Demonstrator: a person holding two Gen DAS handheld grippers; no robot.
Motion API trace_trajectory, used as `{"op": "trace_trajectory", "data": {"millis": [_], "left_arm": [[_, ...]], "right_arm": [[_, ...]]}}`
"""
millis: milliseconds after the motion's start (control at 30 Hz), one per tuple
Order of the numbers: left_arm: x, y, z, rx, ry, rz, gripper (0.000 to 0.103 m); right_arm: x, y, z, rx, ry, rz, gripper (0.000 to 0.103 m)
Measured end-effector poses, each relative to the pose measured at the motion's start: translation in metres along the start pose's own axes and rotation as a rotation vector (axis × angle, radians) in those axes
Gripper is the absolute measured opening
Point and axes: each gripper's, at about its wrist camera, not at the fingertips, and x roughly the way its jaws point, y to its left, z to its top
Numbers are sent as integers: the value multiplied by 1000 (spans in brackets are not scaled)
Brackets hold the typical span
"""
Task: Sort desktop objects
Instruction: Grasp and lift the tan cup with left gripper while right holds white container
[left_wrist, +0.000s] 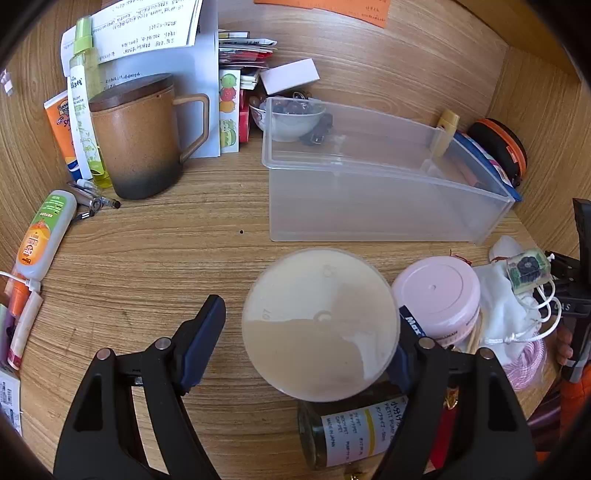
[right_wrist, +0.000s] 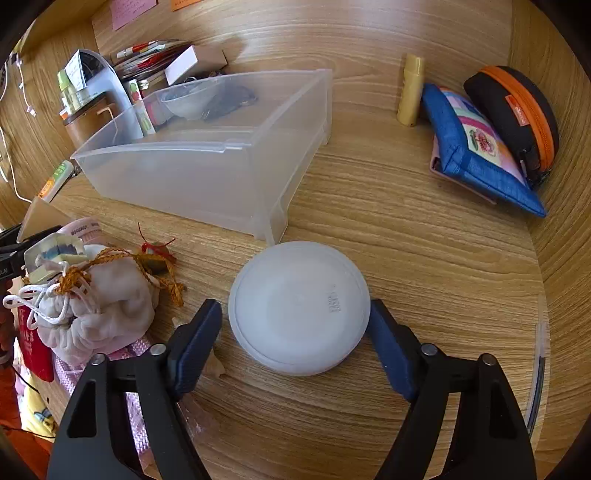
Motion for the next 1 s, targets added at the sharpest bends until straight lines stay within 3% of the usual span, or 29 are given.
{"op": "trace_trajectory", "data": {"millis": [67,133,433,1000], "left_arm": [[-1,-1,0,4,3,-20,65],[-4,-3,0,16,-1,-27,59],[-3,-3,0,19,-13,-6,59],[-16,5,5,-8,-51,-1,57]], "right_arm": [[-1,-1,-1,-4,-7,-2,63],[-1,-2,-1,-4,-11,0,63],[-11,-4,-2,6,-43,27,63],[-56,5,6,10,-151,2,63]]}}
